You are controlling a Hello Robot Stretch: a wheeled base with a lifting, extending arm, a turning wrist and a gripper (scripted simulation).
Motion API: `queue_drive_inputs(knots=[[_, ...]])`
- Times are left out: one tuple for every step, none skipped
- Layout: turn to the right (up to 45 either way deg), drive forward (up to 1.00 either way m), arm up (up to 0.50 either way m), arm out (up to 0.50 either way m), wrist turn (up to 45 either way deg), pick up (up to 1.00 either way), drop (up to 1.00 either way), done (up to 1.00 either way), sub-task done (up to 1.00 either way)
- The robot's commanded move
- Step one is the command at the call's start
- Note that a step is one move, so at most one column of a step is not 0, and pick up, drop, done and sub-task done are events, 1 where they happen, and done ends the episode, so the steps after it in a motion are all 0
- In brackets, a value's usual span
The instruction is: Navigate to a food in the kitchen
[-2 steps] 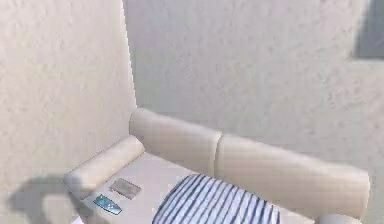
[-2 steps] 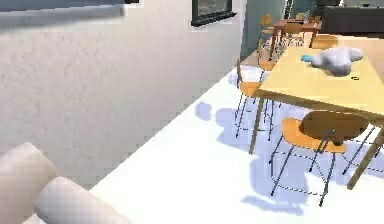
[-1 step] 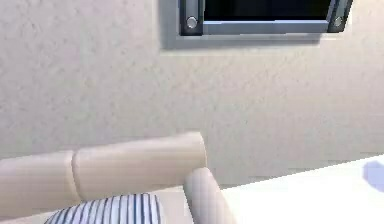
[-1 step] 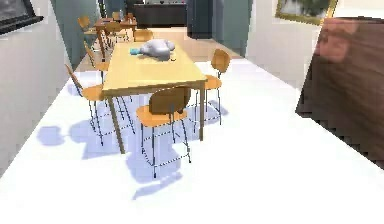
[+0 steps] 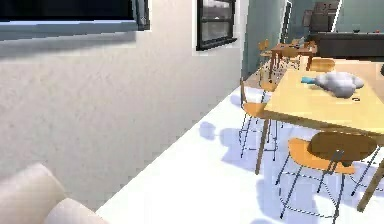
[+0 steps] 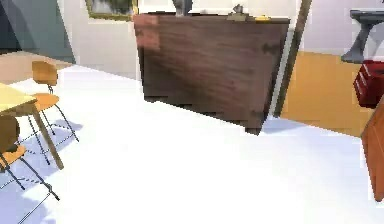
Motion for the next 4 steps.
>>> queue_drive_inputs(knots=[[45.0, 0.0, 0.0, 0.0, 0.0, 0.0, 0.0, 0.0, 0.0], [24.0, 0.0, 0.0, 0.0, 0.0, 0.0, 0.0, 0.0, 0.0], [0.0, 1.0, 0.0, 0.0, 0.0, 0.0, 0.0, 0.0, 0.0], [0.0, 1.0, 0.0, 0.0, 0.0, 0.0, 0.0, 0.0, 0.0]])
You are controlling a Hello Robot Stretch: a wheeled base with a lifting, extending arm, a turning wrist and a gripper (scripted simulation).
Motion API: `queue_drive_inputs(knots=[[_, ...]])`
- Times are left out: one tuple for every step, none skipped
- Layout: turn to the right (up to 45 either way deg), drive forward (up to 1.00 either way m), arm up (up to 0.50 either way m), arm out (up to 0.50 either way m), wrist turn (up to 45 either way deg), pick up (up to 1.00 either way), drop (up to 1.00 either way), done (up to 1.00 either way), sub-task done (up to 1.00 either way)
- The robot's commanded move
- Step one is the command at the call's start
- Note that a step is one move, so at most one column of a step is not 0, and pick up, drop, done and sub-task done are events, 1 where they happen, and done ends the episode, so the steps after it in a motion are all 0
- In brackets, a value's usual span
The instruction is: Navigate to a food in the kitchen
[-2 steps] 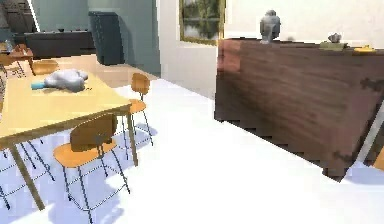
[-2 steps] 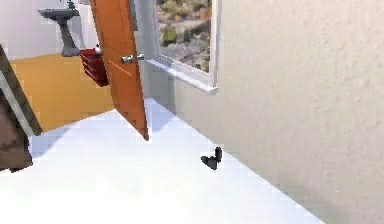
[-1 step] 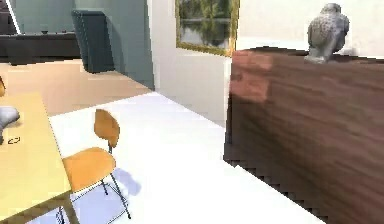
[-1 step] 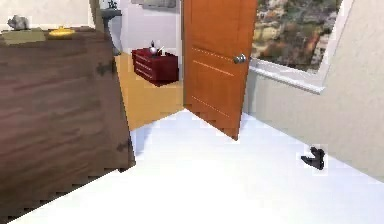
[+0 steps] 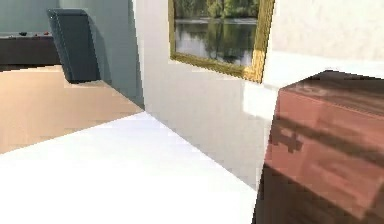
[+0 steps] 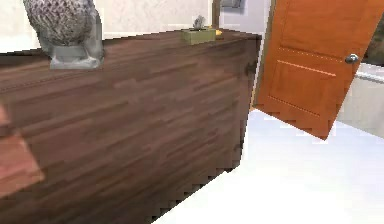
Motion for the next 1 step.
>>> queue_drive_inputs(knots=[[0.0, 0.1, 0.0, 0.0, 0.0, 0.0, 0.0, 0.0, 0.0]])
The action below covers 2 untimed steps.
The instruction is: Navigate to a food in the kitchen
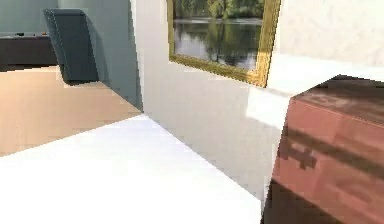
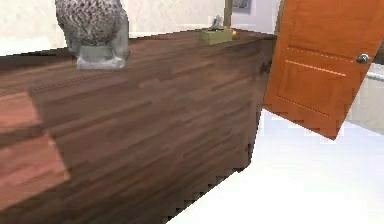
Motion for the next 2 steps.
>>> queue_drive_inputs(knots=[[-33.0, 0.0, 0.0, 0.0, 0.0, 0.0, 0.0, 0.0, 0.0], [0.0, 0.85, 0.0, 0.0, 0.0, 0.0, 0.0, 0.0, 0.0]])
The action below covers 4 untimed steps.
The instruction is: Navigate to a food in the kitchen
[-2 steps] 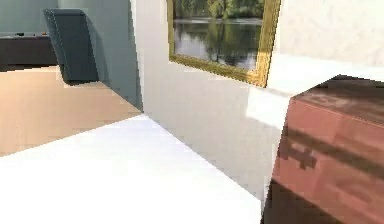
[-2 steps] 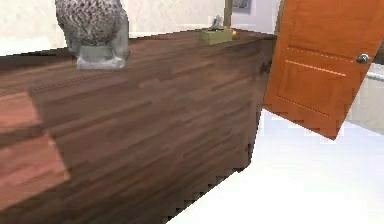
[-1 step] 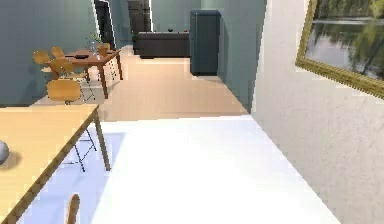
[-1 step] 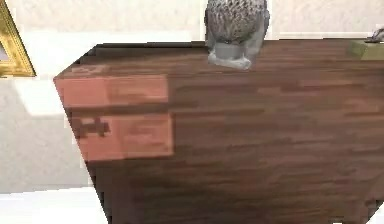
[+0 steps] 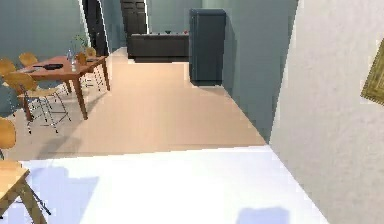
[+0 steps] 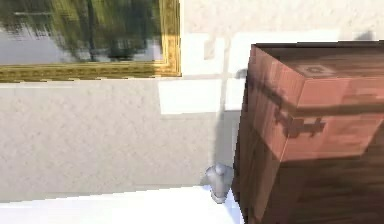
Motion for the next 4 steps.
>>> queue_drive_inputs(knots=[[-18.0, 0.0, 0.0, 0.0, 0.0, 0.0, 0.0, 0.0, 0.0], [0.0, 1.0, 0.0, 0.0, 0.0, 0.0, 0.0, 0.0, 0.0], [-18.0, 0.0, 0.0, 0.0, 0.0, 0.0, 0.0, 0.0, 0.0], [0.0, 0.1, 0.0, 0.0, 0.0, 0.0, 0.0, 0.0, 0.0]])
